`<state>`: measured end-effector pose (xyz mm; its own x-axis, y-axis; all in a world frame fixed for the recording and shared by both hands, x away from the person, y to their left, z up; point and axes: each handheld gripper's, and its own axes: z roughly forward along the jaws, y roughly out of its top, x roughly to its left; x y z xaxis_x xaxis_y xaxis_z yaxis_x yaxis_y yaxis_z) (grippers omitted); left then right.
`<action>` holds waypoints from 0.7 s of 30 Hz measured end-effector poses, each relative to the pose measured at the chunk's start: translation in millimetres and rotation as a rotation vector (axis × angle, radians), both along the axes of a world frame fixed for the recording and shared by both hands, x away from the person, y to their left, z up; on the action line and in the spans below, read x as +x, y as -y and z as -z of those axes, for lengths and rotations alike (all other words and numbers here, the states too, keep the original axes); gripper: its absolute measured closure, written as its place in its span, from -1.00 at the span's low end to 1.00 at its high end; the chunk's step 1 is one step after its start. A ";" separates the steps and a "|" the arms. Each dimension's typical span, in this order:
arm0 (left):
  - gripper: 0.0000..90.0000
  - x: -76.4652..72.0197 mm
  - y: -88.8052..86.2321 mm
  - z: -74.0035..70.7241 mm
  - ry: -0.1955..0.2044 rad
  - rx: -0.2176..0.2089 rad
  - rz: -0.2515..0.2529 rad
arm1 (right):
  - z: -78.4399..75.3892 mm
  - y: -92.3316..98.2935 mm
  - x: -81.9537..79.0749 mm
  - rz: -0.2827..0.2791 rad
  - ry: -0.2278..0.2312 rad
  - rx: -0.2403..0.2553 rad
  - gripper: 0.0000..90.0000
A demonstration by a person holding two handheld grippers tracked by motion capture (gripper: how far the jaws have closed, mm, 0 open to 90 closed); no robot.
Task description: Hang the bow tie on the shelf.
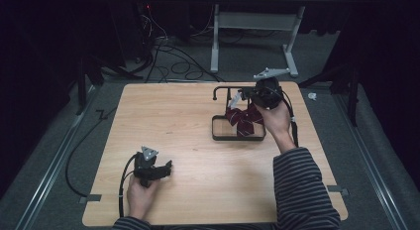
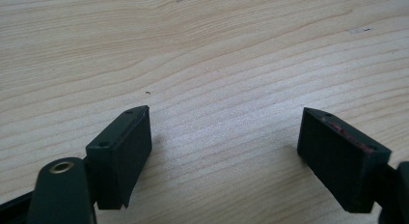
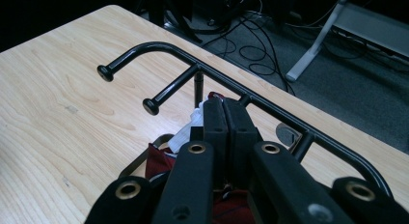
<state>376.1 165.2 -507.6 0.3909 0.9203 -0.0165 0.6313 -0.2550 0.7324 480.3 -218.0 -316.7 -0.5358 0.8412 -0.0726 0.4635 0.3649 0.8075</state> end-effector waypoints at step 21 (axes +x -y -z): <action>-0.55 0.0 0.0 0.0 0.000 0.000 0.000 | 5.4 -4.0 4.2 0.005 -0.026 -0.015 0.86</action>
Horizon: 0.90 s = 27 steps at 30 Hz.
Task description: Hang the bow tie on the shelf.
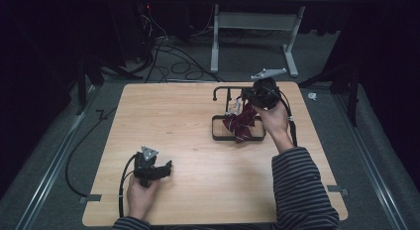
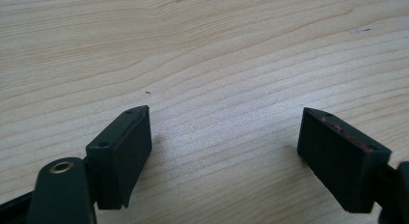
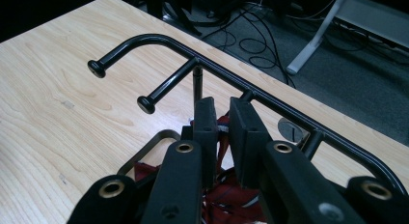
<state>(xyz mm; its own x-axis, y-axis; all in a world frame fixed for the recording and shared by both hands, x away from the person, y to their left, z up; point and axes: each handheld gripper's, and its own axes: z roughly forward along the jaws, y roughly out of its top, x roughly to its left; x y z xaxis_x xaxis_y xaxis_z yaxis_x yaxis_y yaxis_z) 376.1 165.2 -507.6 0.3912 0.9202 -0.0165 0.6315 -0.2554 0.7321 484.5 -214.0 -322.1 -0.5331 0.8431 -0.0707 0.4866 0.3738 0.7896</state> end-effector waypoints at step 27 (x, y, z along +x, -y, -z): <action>-0.55 -0.1 0.3 0.0 0.000 0.001 0.005 | 2.6 24.9 -23.2 0.020 0.033 0.055 0.50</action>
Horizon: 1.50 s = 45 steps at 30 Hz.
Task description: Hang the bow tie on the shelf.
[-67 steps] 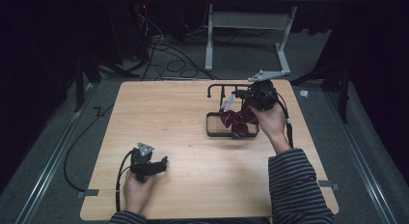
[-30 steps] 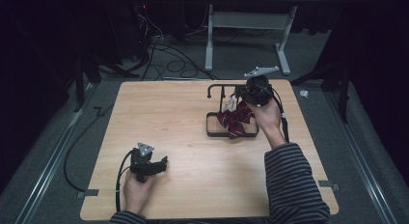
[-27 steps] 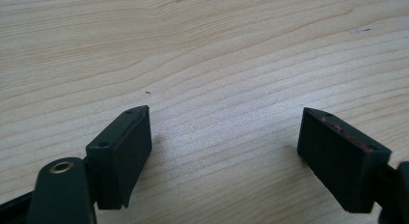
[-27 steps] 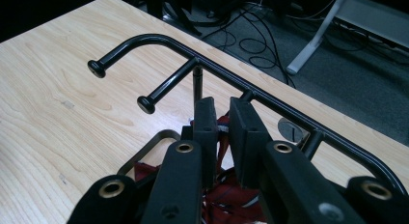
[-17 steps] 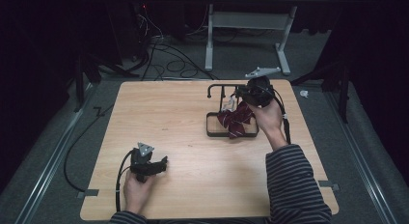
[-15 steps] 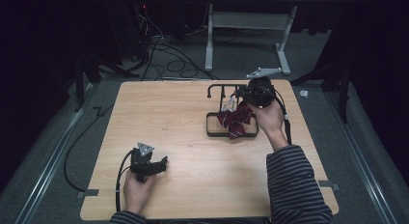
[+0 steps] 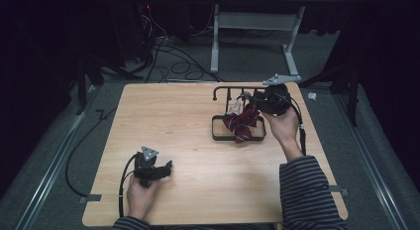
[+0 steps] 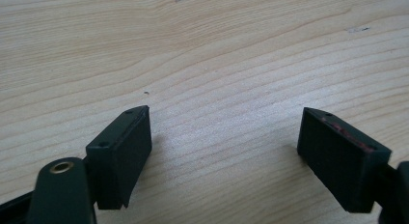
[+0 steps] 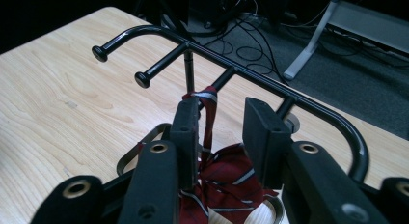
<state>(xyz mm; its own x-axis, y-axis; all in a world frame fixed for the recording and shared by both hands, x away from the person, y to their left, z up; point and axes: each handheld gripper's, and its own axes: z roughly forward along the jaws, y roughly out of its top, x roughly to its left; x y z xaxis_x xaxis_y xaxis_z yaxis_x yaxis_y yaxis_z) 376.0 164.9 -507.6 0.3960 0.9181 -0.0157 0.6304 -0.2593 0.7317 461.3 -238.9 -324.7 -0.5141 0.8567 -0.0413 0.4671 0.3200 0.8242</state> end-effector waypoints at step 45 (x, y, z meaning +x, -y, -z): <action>-0.55 0.0 0.0 0.0 0.000 0.000 0.000 | 21.2 34.9 -30.3 0.032 -0.017 0.054 0.29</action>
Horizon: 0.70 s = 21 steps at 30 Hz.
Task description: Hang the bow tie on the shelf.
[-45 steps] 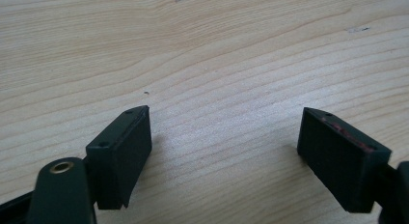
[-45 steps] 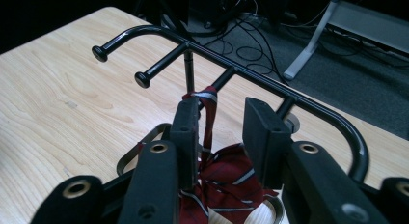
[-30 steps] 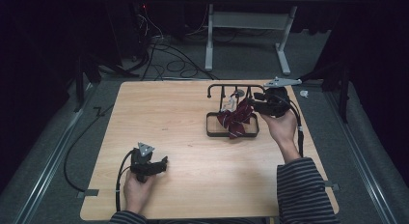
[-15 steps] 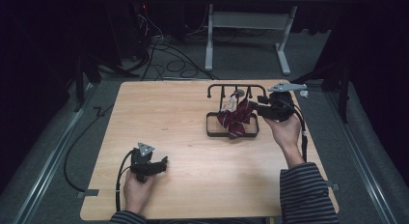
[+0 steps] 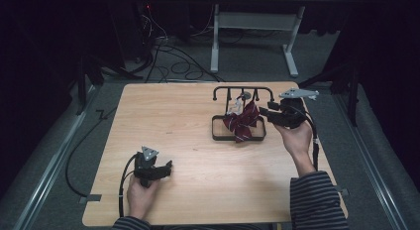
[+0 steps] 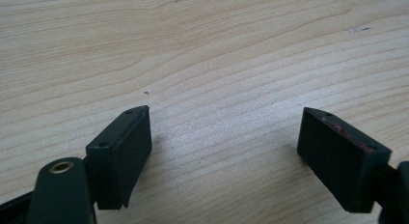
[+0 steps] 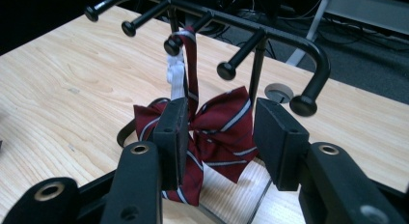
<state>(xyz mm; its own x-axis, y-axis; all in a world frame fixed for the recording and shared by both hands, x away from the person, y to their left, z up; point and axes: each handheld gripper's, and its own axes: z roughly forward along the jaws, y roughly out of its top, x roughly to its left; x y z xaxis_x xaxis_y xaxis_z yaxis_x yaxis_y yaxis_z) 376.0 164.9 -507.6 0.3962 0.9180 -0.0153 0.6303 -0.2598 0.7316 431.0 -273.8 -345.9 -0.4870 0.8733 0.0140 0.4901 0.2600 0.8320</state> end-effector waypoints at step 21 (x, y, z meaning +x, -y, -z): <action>-0.55 0.0 0.0 0.0 0.000 0.000 0.000 | 22.9 3.7 -3.8 0.002 -0.053 0.019 0.28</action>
